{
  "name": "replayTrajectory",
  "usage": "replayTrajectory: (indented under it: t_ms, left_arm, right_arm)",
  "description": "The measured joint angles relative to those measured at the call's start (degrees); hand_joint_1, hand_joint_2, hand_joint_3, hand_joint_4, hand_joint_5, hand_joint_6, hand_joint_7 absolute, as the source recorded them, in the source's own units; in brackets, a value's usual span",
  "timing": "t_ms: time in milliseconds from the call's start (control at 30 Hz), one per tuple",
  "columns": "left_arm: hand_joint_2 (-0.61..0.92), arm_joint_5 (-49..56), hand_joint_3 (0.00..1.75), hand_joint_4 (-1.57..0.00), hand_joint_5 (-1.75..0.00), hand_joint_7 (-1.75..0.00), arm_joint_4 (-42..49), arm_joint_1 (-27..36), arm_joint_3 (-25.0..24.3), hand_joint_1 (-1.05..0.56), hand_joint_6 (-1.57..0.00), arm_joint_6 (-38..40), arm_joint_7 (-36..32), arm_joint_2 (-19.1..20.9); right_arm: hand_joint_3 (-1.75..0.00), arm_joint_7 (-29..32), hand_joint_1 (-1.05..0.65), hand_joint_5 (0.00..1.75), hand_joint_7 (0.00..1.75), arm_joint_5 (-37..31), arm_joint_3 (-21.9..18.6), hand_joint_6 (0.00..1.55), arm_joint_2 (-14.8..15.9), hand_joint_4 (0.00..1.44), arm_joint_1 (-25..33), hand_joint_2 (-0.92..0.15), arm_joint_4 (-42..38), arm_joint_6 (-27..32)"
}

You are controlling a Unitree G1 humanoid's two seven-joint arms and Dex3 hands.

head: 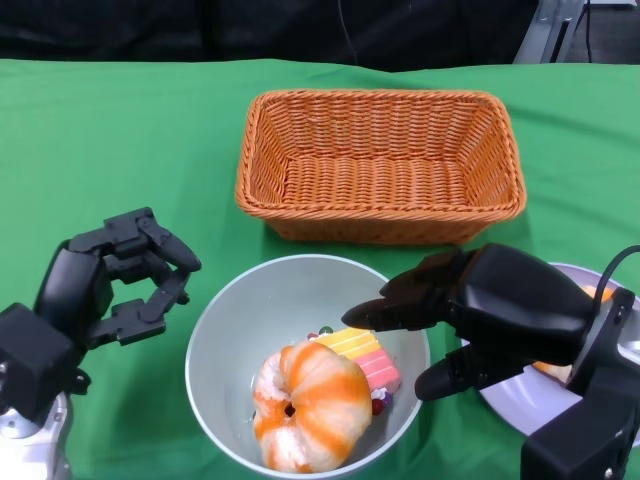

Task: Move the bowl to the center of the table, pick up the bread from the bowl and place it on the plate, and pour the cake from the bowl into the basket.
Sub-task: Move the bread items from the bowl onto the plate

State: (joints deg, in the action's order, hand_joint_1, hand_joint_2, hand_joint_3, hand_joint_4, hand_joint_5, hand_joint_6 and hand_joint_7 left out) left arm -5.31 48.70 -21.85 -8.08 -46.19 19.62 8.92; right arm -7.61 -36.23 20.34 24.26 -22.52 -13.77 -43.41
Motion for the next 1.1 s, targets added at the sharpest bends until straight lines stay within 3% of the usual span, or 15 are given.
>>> replayTrajectory:
  t_ms: [267,600,867,1100]
  left_arm:
    - [0.64,0.0,0.83,-0.77,-1.52,-1.19,-1.0,0.1,0.2,-0.07,-0.81,0.5,0.0,-0.4]
    - [0.65,0.1,0.80,-0.75,-1.51,-1.19,-0.7,0.1,0.2,-0.09,-0.81,0.5,-0.6,-0.4]
    - [0.65,0.8,0.77,-0.73,-1.44,-1.21,-0.8,0.1,0.5,-0.14,-0.77,1.0,-2.1,-0.3]
    - [0.68,-0.8,0.76,-0.76,-1.47,-1.19,-1.1,0.1,0.6,-0.06,-0.78,1.8,-1.0,-0.7]
  right_arm:
    - [0.00,3.5,-0.61,0.03,0.00,-4.3,1.2,0.64,-0.3,0.65,0.0,-0.84,-0.7,-0.9]
    - [-0.01,13.8,-0.65,0.00,0.00,-9.5,5.4,0.58,-4.9,0.60,-3.4,-0.88,-8.3,-6.4]
    - [-0.01,16.1,-0.65,0.00,0.00,-9.7,7.8,0.57,-6.9,0.59,-5.6,-0.91,-10.4,-7.5]
    - [0.00,21.1,-0.66,0.03,0.03,-14.9,11.0,0.64,-7.7,0.63,-8.1,-0.78,-14.2,-10.1]
